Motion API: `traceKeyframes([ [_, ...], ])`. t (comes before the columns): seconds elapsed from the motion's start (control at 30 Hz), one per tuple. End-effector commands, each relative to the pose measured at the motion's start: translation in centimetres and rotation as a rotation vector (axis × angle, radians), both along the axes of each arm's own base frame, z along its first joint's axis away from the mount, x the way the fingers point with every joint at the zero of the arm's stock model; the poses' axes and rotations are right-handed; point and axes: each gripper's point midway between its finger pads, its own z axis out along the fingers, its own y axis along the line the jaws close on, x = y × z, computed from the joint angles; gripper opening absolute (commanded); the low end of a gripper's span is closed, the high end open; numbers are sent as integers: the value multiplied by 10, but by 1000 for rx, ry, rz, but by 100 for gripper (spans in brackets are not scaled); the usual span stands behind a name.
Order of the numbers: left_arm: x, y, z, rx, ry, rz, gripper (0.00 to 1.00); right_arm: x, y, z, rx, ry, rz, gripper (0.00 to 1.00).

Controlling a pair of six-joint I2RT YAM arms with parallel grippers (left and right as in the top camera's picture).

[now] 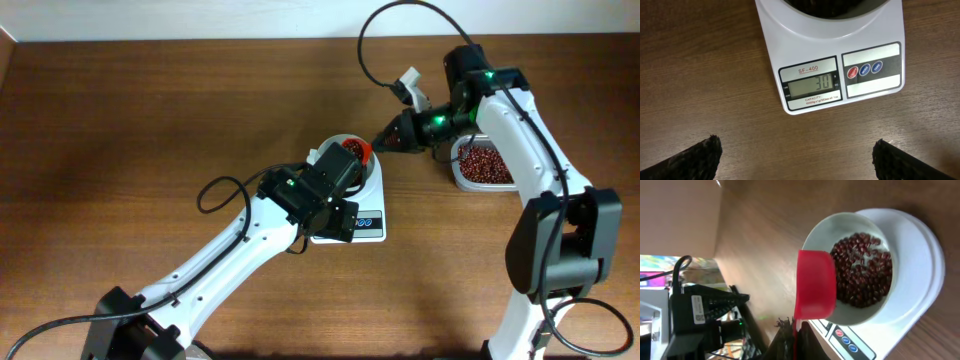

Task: Scoop item into bowl and weigh 50g on scale
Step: 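Lift the filled scoop and carry it over the white bowl, then tip the scoop with the right gripper to pour beans into the bowl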

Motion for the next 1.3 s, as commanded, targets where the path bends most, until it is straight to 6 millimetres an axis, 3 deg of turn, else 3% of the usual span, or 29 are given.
traceKeyframes([
  [0.0,-1,3,-1,9,-5,16,99,9,4,10,-60,-71,10,4],
  [0.3,-1,3,-1,9,-4,15,99,26,-11,5,-219,-163,-12,4],
  [0.67,-1,3,-1,9,-4,15,99,29,2,6,-227,-277,73,4],
  [0.93,-1,3,-1,9,-4,16,99,26,1,26,-232,-375,118,4],
  [1.27,-1,3,-1,9,-4,16,99,28,0,29,-246,-448,169,4],
])
